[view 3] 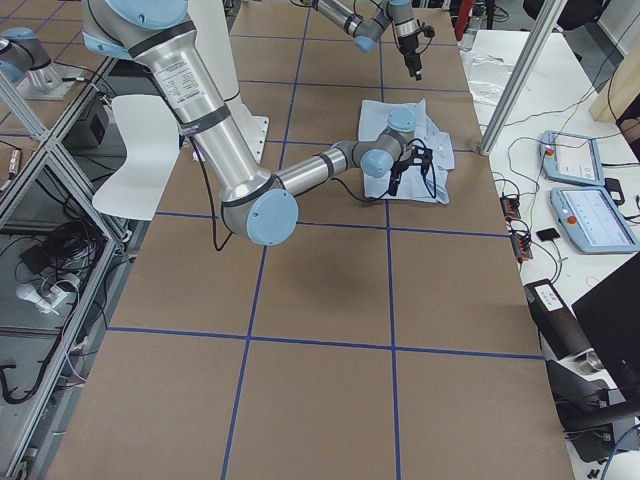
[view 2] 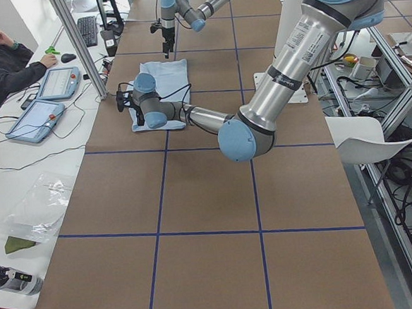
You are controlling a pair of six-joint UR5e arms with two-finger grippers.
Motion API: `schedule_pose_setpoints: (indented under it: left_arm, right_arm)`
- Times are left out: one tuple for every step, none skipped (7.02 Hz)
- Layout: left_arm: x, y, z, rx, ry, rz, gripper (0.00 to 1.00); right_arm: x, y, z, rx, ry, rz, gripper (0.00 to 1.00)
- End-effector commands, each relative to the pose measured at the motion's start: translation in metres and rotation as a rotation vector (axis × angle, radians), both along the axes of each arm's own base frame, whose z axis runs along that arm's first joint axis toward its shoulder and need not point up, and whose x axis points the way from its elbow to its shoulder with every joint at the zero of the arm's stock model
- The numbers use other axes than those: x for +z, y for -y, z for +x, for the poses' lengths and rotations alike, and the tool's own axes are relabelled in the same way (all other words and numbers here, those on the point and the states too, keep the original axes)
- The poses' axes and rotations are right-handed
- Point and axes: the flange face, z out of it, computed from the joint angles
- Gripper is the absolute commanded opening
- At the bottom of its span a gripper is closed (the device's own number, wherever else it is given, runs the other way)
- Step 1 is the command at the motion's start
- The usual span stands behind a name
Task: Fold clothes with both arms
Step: 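Lower the right gripper onto the folded shirt's side edge and grasp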
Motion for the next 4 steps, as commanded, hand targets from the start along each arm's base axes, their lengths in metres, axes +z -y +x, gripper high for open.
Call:
schedule_pose_setpoints:
  left_arm:
    - [-0.002, -0.004, -0.001, -0.005, -0.011, -0.009, 1.0]
    - [-0.002, -0.004, -0.001, -0.005, -0.011, -0.009, 1.0]
    - [-0.002, -0.003, -0.002, -0.006, -0.011, -0.009, 1.0]
    - [-0.002, -0.004, -0.001, -0.005, -0.011, -0.009, 1.0]
  right_arm:
    - [0.014, -0.025, -0.005, -0.033, -0.001, -0.007, 1.0]
    - [0.02, -0.034, -0.013, -0.051, -0.007, -0.015, 0.99]
    - [0.021, -0.04, -0.02, -0.066, -0.006, -0.017, 0.95]
    - [0.021, -0.042, -0.023, -0.073, -0.005, -0.019, 0.82]
